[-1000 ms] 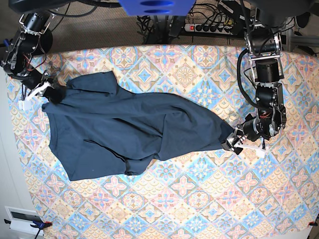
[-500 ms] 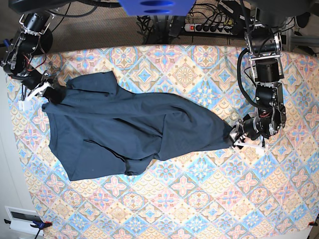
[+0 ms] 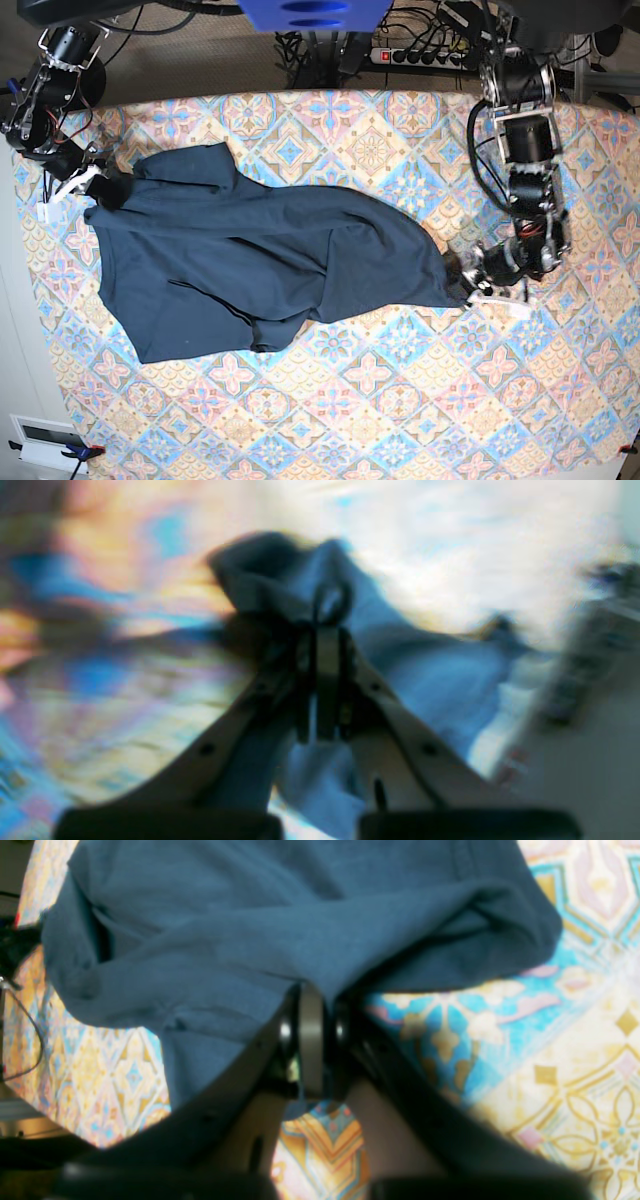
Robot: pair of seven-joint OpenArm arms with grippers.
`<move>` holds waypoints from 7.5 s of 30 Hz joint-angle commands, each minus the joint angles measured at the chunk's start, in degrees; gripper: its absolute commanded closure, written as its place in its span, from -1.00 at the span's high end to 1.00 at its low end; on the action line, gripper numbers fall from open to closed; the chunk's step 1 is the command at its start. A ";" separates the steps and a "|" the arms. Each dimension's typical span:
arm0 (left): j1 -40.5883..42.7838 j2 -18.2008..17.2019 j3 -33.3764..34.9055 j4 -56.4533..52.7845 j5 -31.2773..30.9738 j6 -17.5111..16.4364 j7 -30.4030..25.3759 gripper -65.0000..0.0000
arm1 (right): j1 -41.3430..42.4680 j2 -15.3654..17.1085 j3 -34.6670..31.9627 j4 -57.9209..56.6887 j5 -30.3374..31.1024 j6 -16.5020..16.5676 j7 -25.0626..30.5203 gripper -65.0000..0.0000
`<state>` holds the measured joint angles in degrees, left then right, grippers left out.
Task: Layout the t-shirt on the table in an organized manner, then fold the t-shirt properly
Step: 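Grasp the shirt hem corner with the left gripper, then pull the hem corner with the left gripper away from the right gripper, then hold the shirt taut between both grippers on the table, then lift and shake the shirt with both grippers, spreading it flat, then release the shirt with the right gripper and regrasp its shoulder edge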
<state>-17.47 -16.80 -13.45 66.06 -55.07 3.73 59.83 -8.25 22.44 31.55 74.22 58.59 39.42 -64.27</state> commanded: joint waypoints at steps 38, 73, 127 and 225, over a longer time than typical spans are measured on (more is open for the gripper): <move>8.99 -1.36 -5.58 12.14 -15.13 -2.19 6.06 -0.13 | 18.05 3.89 3.83 16.03 1.24 0.58 -4.61 -0.97; 15.58 -0.13 -12.09 10.11 -16.01 -2.10 6.50 0.37 | 18.05 3.63 -0.30 16.20 1.15 0.58 -4.52 -0.97; 11.54 4.01 -11.82 -1.84 -10.12 -2.01 5.00 -0.41 | 18.05 3.89 0.05 16.91 1.41 0.58 -4.70 -0.98; 26.49 -7.33 -18.77 12.49 -18.47 -14.32 2.80 -1.00 | 7.15 11.37 -11.73 9.17 2.99 0.58 -11.64 -0.90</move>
<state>9.80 -23.16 -31.99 77.58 -71.96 -10.09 63.05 -2.09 32.32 18.98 82.50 60.29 39.86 -77.10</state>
